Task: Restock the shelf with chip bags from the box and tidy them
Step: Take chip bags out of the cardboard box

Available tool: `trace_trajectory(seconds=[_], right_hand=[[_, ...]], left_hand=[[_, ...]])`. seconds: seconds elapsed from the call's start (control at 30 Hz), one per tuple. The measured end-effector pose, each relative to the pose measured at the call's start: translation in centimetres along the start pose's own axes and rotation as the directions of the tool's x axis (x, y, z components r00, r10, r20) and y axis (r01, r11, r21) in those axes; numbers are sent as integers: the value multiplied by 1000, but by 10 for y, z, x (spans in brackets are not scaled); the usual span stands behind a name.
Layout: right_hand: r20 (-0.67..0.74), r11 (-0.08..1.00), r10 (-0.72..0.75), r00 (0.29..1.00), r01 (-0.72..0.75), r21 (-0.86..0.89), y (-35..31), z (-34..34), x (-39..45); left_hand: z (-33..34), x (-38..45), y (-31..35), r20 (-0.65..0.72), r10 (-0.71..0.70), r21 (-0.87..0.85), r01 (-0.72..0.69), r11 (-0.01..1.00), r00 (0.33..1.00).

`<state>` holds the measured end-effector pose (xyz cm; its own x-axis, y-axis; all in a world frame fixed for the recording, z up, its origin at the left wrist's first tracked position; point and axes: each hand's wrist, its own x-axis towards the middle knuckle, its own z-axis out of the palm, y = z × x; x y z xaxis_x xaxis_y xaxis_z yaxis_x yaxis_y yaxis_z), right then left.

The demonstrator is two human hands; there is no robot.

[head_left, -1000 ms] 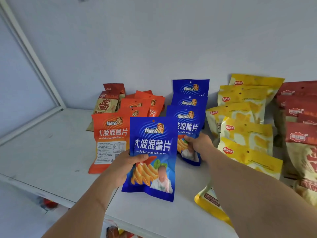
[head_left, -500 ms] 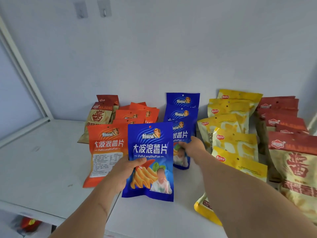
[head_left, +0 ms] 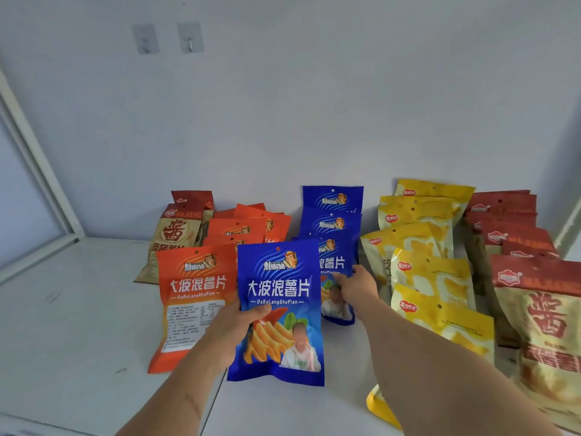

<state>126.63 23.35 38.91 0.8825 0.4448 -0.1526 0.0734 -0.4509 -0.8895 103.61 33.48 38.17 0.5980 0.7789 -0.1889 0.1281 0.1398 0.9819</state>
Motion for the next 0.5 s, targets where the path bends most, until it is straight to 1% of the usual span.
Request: trace_trajectory(seconds=[0.03, 0.1, 0.17, 0.2, 0.23, 0.27, 0.33, 0.37, 0.43, 0.47, 0.5], right_hand=[[-13, 1000, -9, 1000, 8, -12, -1, -3, -1], [-12, 985, -86, 996, 83, -148, -2, -9, -4], [35, 923, -154, 988, 156, -351, -5, -17, -10], [49, 888, -172, 984, 176, -425, -8, -23, -17], [93, 816, -223, 970, 238, -526, -10, -27, -24], [150, 722, -264, 953, 298, -624, -10, -32, -30], [207, 523, -312, 927, 350, -777, -4, -38, -43], [224, 461, -340, 913, 370, -807, 0, -41, -53], [276, 355, -344, 898, 396, -847, 13, -41, -72], [304, 323, -327, 895, 408, -854, 19, -40, -81], [331, 317, -315, 889, 427, -847, 23, -39, -89]], left_hand=[[3, 2, 0, -6, 7, 3, -7, 1000, 1000], [11, 6, 3, -8, 12, 28, -11, 1000, 1000], [17, 11, 4, -2, -1, 59, 1, 998, 1000], [21, 14, 5, 5, -6, 70, 6, 998, 1000], [25, 16, 6, 8, -19, 81, 19, 997, 1000], [28, 18, 7, 13, -28, 98, 27, 995, 1000], [34, 27, 5, 5, -40, 132, 39, 991, 999], [37, 32, 3, 1, -42, 143, 41, 989, 999], [43, 40, 0, 2, -39, 152, 38, 988, 999], [46, 44, -2, 7, -35, 160, 34, 987, 999], [49, 48, -2, 13, -32, 166, 30, 986, 999]])
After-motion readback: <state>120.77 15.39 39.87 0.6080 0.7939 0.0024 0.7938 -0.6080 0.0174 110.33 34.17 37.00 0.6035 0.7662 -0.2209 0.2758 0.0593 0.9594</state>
